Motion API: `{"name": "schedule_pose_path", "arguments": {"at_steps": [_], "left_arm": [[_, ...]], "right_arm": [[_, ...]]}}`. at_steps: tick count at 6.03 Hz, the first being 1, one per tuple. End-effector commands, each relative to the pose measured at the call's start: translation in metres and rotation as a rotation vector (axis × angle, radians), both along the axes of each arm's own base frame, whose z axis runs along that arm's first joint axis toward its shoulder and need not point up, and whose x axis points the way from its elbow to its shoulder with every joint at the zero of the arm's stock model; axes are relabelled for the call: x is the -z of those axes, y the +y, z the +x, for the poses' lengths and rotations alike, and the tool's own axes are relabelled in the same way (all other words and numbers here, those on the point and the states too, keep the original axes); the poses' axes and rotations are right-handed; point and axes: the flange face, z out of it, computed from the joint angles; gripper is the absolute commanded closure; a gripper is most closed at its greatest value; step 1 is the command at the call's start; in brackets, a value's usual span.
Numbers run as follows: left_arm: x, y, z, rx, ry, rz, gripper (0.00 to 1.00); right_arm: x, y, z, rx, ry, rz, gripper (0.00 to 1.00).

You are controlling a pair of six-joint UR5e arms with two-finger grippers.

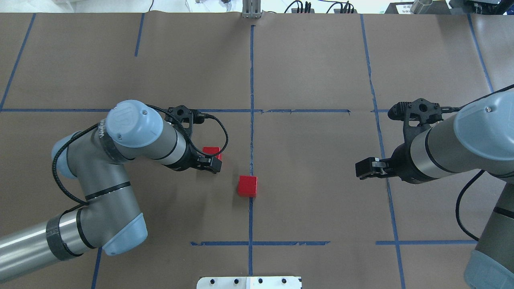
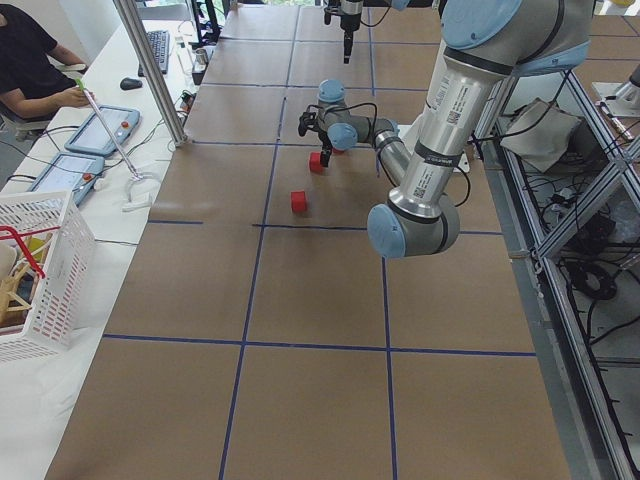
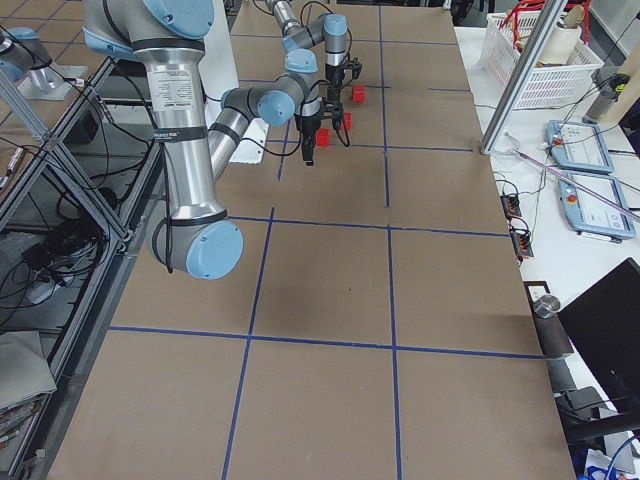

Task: Form red blocks into L shape at center
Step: 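Reach the left gripper to the nearer red cube and grasp it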

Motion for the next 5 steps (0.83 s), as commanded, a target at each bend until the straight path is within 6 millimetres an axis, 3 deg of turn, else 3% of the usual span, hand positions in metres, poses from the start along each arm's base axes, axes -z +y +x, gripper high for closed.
{"name": "schedule_pose_path", "arguments": {"at_steps": [1,5], "left_arm": [[0.010,-0.007,0.039,0.053,-0.042,-0.026,0.00],[-0.002,-0.025,0.051,0.152,-0.106,0.015,0.00]], "right_arm": [[0.000,0.000,-0.001,0.002,0.000,0.000,0.00],[0.002,-0.001,-0.003,0.003,-0.003,0.002,0.00]]}}
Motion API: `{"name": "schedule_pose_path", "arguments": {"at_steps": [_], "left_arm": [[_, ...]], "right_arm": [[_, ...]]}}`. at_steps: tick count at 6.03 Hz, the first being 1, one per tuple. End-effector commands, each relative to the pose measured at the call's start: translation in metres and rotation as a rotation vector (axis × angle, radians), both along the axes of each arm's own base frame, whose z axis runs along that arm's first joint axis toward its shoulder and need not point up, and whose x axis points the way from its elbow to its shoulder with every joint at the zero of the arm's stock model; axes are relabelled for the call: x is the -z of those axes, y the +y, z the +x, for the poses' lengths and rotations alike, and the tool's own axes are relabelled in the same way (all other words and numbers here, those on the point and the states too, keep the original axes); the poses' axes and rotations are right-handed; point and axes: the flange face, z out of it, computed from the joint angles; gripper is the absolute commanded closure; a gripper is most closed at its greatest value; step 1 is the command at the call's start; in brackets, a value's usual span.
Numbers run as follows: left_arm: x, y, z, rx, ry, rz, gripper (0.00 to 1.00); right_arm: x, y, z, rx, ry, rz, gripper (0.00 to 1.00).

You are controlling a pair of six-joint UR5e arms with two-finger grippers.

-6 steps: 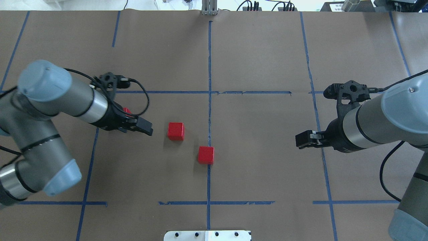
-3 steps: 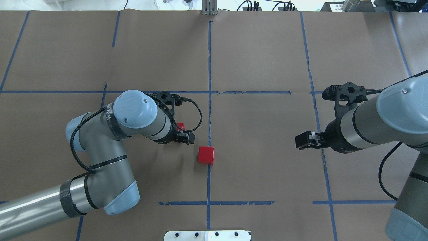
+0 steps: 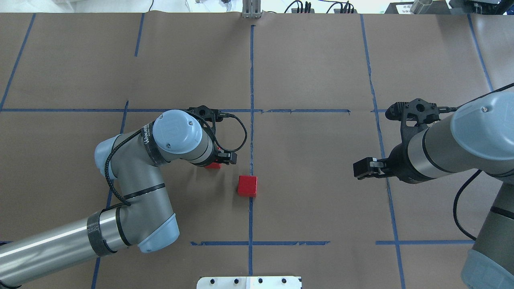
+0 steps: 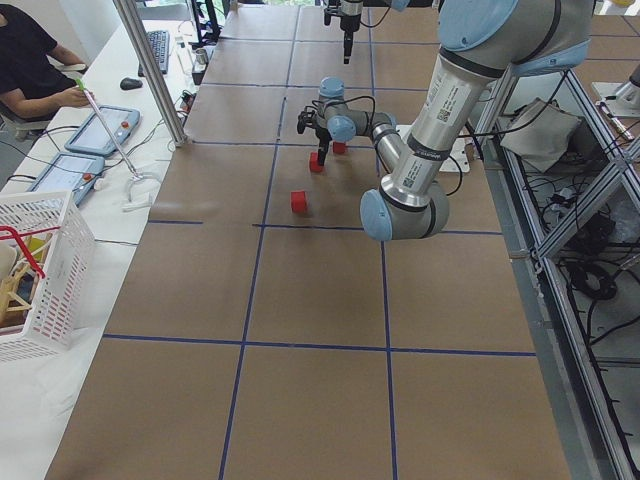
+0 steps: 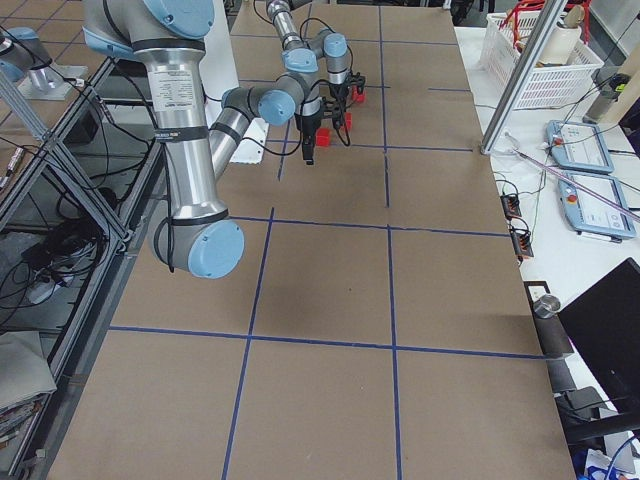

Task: Form red blocks into L shape at center
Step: 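Reach the left gripper to the nearer red cube and grasp it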

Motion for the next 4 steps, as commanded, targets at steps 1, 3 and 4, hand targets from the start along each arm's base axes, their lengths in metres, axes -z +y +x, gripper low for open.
{"name": "schedule_pose_path", "arguments": {"at_steps": [1,3,4], "left_arm": [[-0.008,-0.005,0.006,0.035,-0.033,0.020,0.00],[0.002,-0.005,0.011,0.099,-0.050,0.093,0.29],[0.006,-0.005,0.011,0.102,-0.045,0.096,0.67]], "right_arm": [[0.000,0.000,-0.001,0.000,0.000,0.000,0.00],[-0.002,-0.002,-0.003,0.000,0.005,-0.004,0.00],[-0.002,-0.001,-0.003,0.002,0.005,-0.004,0.00]]}}
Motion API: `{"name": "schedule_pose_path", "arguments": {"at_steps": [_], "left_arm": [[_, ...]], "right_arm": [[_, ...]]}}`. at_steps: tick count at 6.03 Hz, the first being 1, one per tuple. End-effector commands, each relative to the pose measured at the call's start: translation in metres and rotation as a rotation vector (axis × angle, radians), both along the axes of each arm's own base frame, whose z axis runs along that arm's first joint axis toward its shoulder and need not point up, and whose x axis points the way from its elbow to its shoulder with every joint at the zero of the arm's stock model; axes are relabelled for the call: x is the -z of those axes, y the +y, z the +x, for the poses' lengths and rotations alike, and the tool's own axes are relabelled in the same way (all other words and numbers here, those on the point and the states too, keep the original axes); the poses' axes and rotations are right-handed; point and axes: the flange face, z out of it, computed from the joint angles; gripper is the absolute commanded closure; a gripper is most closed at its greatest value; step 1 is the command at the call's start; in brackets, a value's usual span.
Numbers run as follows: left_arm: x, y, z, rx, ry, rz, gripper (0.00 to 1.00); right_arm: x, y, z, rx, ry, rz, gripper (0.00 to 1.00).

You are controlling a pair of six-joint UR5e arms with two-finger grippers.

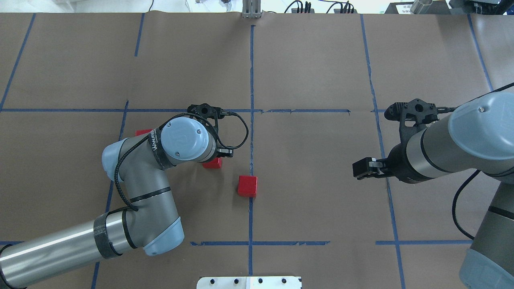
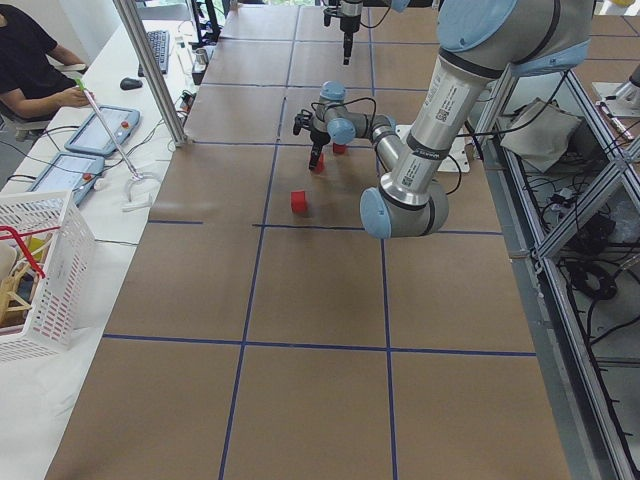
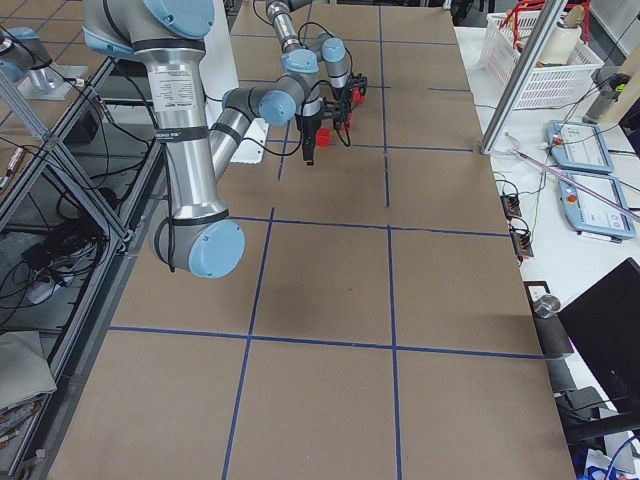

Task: Form red blocks into L shape at center
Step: 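Carry the cube with the left gripper and set it beside the center cube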

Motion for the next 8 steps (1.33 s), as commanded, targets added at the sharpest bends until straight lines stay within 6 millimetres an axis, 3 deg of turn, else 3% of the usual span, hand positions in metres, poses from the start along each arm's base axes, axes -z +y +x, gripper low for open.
{"name": "schedule_pose_path", "arguments": {"at_steps": [1,2,4,6,8], "left_arm": [[0.020,0.000,0.004,0.043,0.032,-0.005,0.95],[0.042,0.001,0.010,0.062,0.067,-0.019,1.00],[0.074,0.012,0.033,0.077,0.111,-0.056,1.00],[0.073,0.051,0.067,0.092,0.061,-0.048,0.99],[0.075,0.053,0.070,0.095,0.064,-0.050,0.99]], "right_arm": [[-0.001,0.000,-0.001,-0.001,0.002,-0.001,0.00],[-0.001,-0.001,0.000,-0.002,0.002,0.000,0.00],[0.002,0.000,0.001,-0.003,-0.003,0.002,0.00],[0.004,0.001,0.002,-0.004,-0.007,0.004,0.00],[0.005,0.001,0.003,-0.007,-0.010,0.002,0.00]]}}
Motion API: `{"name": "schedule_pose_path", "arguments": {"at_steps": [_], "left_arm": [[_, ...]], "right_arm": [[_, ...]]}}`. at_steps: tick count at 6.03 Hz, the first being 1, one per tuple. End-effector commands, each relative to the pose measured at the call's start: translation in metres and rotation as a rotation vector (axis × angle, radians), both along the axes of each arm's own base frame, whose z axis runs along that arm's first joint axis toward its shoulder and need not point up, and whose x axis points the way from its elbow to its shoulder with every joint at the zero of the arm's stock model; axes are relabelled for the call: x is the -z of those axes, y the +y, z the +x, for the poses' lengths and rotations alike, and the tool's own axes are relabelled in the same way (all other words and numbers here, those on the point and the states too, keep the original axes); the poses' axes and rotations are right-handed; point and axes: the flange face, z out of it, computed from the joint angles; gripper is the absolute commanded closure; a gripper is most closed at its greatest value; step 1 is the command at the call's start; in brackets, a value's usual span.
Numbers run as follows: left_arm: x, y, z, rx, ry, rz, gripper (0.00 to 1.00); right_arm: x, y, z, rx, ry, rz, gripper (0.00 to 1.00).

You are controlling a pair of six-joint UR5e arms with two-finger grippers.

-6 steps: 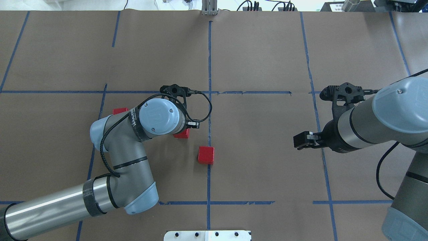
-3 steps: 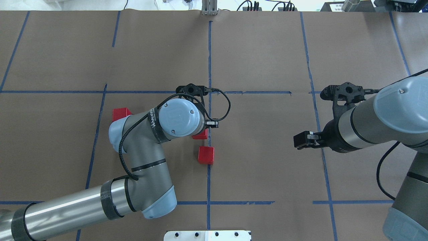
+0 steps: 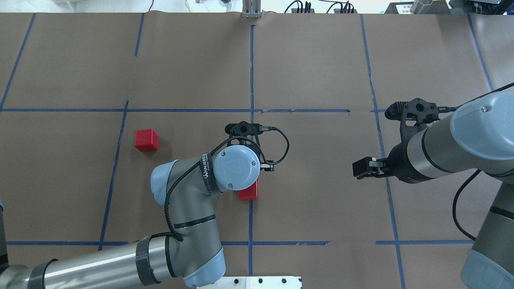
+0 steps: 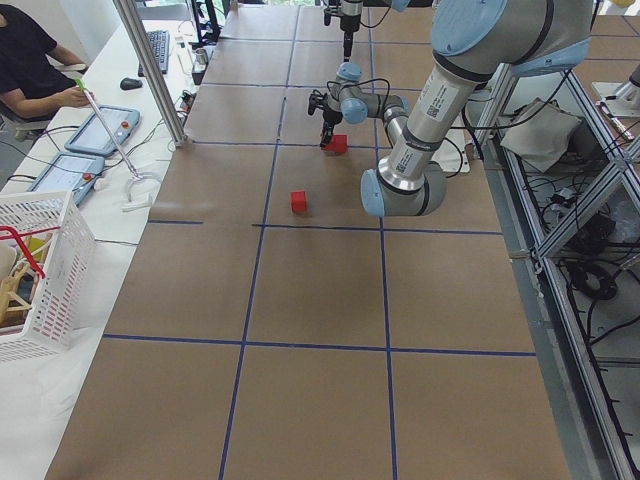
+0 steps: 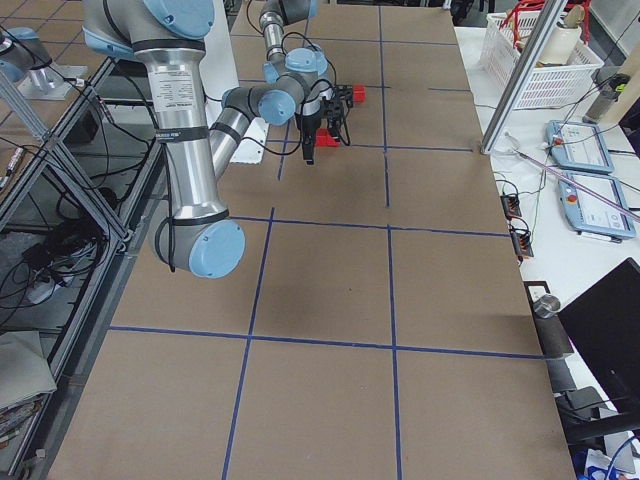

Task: Form red blocks into L shape at center
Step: 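Carry the cube with the left gripper and set it beside the center cube, then open the left gripper and move it toward the last red cube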

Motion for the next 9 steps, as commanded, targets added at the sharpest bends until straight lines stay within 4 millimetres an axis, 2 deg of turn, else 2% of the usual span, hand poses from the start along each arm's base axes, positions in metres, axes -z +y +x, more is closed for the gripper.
{"name": "schedule_pose_path", "arguments": {"at_steps": [1,2,3,4,5,6,7,8,9], "left_arm": [[0.000,0.003,0.004,0.008,0.001,-0.009,0.98],[0.000,0.002,0.003,0.011,0.001,-0.008,0.96],[-0.003,0.003,0.004,0.008,-0.004,-0.008,0.74],[-0.004,0.002,0.003,0.009,-0.006,-0.008,0.17],[-0.004,0.002,0.003,0.010,-0.007,-0.007,0.05],[-0.005,0.002,0.002,0.012,-0.005,-0.006,0.00],[0.008,0.004,-0.004,0.013,0.022,0.004,0.00],[0.038,0.002,-0.031,0.039,0.088,0.037,0.00],[0.050,-0.021,-0.063,0.082,0.117,0.056,0.00]], "right_arm": [[0.000,0.000,0.000,-0.002,0.000,-0.002,0.00],[0.000,0.000,0.000,-0.002,0.000,-0.003,0.00],[-0.001,0.000,-0.001,-0.001,0.001,-0.003,0.00],[-0.002,-0.001,-0.002,0.000,0.004,-0.004,0.00],[-0.002,-0.001,-0.002,0.000,0.005,-0.005,0.00],[-0.002,-0.001,-0.002,0.001,0.005,-0.004,0.00],[-0.004,-0.001,-0.003,0.002,0.008,-0.004,0.00],[-0.004,-0.001,-0.003,0.001,0.009,-0.003,0.00],[-0.004,-0.002,-0.002,0.000,0.010,-0.004,0.00]]}}
